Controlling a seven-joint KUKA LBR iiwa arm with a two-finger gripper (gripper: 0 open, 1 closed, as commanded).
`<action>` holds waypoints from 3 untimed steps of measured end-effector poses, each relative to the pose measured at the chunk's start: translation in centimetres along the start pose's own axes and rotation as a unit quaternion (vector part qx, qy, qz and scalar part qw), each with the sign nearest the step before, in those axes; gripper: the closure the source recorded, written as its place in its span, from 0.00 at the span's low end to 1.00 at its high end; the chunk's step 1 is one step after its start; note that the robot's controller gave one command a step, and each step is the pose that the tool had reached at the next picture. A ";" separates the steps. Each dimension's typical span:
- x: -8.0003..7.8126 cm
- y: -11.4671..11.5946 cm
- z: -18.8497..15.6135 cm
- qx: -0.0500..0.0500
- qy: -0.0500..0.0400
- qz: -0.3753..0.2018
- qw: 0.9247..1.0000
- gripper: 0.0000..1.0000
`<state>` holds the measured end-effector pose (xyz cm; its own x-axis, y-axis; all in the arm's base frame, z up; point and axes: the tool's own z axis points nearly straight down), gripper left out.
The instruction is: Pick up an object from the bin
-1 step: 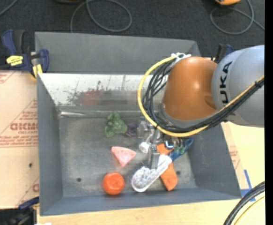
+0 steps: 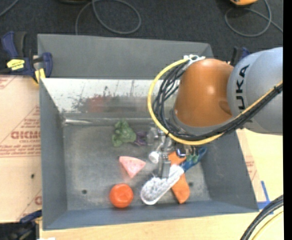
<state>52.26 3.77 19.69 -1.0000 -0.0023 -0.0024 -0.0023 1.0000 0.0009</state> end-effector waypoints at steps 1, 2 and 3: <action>0.4 1.1 4.8 0.001 0.000 -0.021 1.000 0.00; 2.0 3.7 9.8 -0.001 0.000 -0.015 1.000 0.00; 1.3 3.9 9.9 -0.001 0.002 -0.023 1.000 0.00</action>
Offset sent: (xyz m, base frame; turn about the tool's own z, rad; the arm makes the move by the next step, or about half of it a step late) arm -0.0215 0.0395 -0.0983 -0.0288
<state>51.02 7.67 9.74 -0.9988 -0.0482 0.0011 -0.0482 0.9988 0.0020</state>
